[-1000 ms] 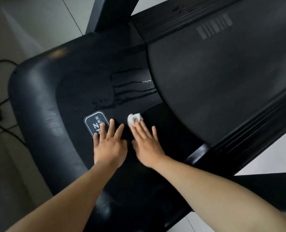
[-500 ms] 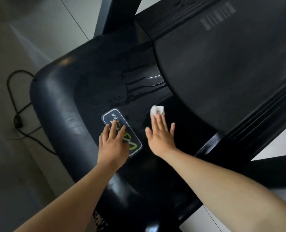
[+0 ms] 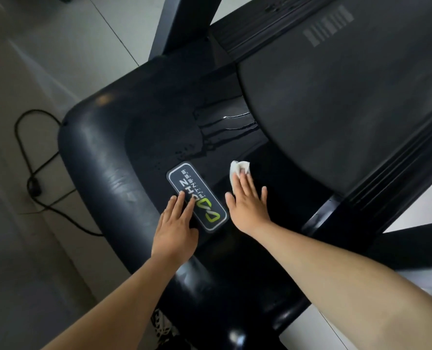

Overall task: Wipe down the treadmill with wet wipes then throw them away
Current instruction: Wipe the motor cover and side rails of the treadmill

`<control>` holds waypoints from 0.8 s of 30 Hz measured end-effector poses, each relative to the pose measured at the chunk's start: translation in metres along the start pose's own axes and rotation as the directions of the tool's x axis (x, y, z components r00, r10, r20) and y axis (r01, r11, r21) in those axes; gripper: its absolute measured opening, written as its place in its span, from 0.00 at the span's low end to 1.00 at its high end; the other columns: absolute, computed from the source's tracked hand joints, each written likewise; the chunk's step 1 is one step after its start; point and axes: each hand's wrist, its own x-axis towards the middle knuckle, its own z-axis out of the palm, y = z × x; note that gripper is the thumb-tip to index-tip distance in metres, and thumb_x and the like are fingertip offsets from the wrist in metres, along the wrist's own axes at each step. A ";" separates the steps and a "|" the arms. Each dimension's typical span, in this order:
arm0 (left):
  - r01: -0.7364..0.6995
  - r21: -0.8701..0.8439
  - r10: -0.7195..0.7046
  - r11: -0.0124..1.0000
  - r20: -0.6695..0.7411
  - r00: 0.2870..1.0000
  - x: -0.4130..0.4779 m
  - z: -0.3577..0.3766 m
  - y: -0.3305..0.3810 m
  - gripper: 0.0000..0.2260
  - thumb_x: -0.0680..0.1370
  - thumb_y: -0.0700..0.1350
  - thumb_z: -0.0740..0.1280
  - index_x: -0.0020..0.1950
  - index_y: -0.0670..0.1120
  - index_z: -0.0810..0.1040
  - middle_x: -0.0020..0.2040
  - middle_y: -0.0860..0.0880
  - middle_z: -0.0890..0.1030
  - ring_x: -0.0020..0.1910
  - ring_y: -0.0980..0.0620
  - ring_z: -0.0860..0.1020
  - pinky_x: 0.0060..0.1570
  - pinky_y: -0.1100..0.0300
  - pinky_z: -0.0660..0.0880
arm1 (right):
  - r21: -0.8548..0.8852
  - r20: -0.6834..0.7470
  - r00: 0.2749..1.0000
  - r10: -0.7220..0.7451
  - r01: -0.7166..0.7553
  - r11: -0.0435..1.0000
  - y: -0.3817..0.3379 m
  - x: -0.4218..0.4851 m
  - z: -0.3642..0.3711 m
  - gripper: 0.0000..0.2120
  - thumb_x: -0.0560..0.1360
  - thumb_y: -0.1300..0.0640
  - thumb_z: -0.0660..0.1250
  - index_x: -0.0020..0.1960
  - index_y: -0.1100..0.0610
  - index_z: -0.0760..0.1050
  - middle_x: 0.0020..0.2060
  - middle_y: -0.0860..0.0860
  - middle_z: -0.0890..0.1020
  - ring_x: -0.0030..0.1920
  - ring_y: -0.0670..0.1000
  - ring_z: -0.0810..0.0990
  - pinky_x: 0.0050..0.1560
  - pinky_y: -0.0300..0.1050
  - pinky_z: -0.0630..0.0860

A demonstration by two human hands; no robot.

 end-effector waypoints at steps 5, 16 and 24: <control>0.024 0.017 -0.024 1.000 -0.018 1.000 -0.005 -0.001 0.006 0.34 0.80 0.46 0.60 0.83 0.53 0.47 0.83 0.51 0.41 0.81 0.49 0.39 0.80 0.53 0.42 | 0.000 -0.001 0.999 -0.055 0.055 0.999 -0.029 -0.023 0.019 0.30 0.85 0.45 0.45 0.82 0.51 0.36 0.80 0.47 0.34 0.79 0.46 0.32 0.77 0.62 0.35; 0.002 -0.095 -0.007 0.995 -0.049 0.999 -0.049 0.010 -0.030 0.32 0.77 0.46 0.61 0.82 0.51 0.60 0.83 0.52 0.49 0.81 0.49 0.49 0.77 0.47 0.59 | -0.056 0.057 0.995 -0.085 0.089 0.995 -0.021 -0.064 0.038 0.30 0.83 0.42 0.42 0.82 0.46 0.36 0.79 0.42 0.35 0.79 0.43 0.34 0.78 0.64 0.38; 0.124 -0.202 -0.134 0.971 -0.041 0.990 -0.089 0.028 -0.046 0.36 0.78 0.44 0.65 0.83 0.56 0.54 0.83 0.52 0.42 0.82 0.47 0.46 0.78 0.50 0.53 | 0.014 0.050 0.998 -0.030 0.029 0.999 -0.068 -0.097 0.074 0.38 0.76 0.36 0.35 0.82 0.52 0.38 0.80 0.47 0.35 0.79 0.46 0.31 0.76 0.59 0.34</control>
